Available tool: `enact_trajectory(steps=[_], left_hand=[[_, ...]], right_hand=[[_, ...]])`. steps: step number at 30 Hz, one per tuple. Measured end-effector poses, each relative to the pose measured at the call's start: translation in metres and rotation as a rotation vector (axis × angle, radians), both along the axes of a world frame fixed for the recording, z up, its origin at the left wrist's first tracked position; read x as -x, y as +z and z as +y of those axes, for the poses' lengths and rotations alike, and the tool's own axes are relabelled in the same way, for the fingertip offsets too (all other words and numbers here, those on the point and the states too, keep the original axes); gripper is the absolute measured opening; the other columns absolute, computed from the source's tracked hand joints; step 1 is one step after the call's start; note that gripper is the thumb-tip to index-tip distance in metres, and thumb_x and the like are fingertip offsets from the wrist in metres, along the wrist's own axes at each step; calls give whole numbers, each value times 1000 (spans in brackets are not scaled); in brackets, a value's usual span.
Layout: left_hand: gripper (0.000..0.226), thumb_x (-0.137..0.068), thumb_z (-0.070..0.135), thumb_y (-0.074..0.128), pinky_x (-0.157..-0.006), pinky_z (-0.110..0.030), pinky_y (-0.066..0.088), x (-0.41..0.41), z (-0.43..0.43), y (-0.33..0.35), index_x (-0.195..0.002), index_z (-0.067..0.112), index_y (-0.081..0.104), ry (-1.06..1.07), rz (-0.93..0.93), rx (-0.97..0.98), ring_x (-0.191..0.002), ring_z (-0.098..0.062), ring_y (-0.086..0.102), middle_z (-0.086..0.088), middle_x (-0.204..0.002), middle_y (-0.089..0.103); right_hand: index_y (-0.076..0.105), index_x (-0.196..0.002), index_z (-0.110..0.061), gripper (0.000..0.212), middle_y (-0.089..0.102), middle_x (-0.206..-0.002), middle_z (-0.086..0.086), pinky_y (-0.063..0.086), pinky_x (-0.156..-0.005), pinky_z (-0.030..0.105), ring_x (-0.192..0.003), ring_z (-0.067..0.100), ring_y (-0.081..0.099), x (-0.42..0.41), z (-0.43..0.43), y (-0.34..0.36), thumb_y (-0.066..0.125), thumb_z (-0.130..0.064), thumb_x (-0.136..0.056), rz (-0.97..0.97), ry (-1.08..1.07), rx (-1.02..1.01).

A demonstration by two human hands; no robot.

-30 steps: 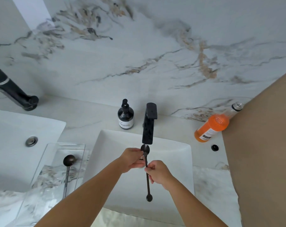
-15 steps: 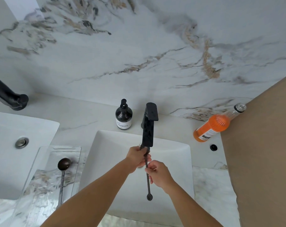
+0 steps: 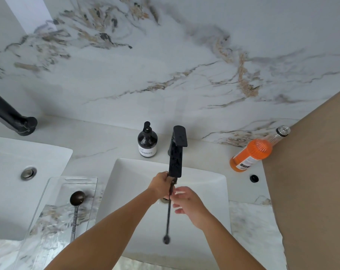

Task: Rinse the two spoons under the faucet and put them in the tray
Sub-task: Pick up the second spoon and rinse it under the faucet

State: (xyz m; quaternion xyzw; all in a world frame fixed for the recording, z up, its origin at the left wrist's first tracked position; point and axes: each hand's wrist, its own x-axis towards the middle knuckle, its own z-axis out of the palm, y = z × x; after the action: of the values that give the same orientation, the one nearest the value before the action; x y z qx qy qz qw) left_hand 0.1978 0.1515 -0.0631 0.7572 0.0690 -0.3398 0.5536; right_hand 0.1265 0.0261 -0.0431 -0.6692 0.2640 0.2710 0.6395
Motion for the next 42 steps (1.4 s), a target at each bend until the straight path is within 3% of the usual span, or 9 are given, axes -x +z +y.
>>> enact_trajectory(steps=[3,5,11,16,20,28,31,36,42], left_hand=[[20,-91,-2,35,-50,-22,40,3,0,5,-84,9,51,-24,85,140,-51,-13,45,-1,-62,47],[26,-90,-10,30,-54,-25,36,6,6,7,-94,6,50,12,166,298,-54,-16,41,-5,-63,44],[26,-101,22,51,-64,-32,52,22,19,5,-94,1,65,-10,123,287,-57,-20,58,-8,-76,67],[41,-102,34,42,-44,-22,31,43,19,-1,-68,17,57,-16,-32,-75,-39,-7,36,4,-56,42],[33,-104,23,38,-44,-22,24,55,23,-4,-87,14,64,81,68,155,-46,-10,28,8,-58,38],[44,-101,47,39,-47,-19,12,70,20,-8,-76,13,53,208,167,225,-39,-10,19,4,-51,24],[38,-104,40,35,-42,-17,13,65,22,-10,-90,14,58,309,223,293,-41,-9,14,7,-49,24],[32,-106,21,34,-42,-20,18,49,15,-3,-109,5,61,287,306,388,-47,-10,23,0,-63,40],[31,-102,17,28,-41,-20,16,49,3,7,-113,13,57,283,333,413,-50,-11,22,0,-65,43]], right_hand=[[65,-114,-27,25,72,-92,10,55,-74,34,-80,25,70,-16,-4,10,64,-16,-92,-3,-152,-249],[69,-109,-25,23,71,-82,12,55,-69,30,-68,23,68,-22,1,11,61,-10,-92,-53,-153,-122],[76,-95,-16,13,77,-79,10,65,-69,37,-52,20,67,-35,8,5,71,-12,-84,-96,-297,243],[72,-77,-15,11,75,-71,11,56,-43,21,-46,19,71,-58,7,12,76,-5,-79,-105,-300,316],[74,-94,-4,21,77,-88,16,64,-75,38,-79,30,76,-58,7,10,74,7,-75,-86,-182,193],[70,-74,-7,21,75,-61,16,62,-50,34,-45,25,70,-49,-2,19,80,-25,-76,-111,20,423],[69,-99,-9,14,76,-96,15,62,-75,42,-74,29,73,-52,-16,41,68,-15,-86,-282,35,605],[41,-141,-12,53,49,-146,6,39,-111,30,-131,22,48,-59,-15,99,44,1,-91,-812,232,861],[26,-150,-8,63,21,-163,4,29,-121,36,-152,19,14,-56,-2,107,37,10,-91,-695,657,978]])
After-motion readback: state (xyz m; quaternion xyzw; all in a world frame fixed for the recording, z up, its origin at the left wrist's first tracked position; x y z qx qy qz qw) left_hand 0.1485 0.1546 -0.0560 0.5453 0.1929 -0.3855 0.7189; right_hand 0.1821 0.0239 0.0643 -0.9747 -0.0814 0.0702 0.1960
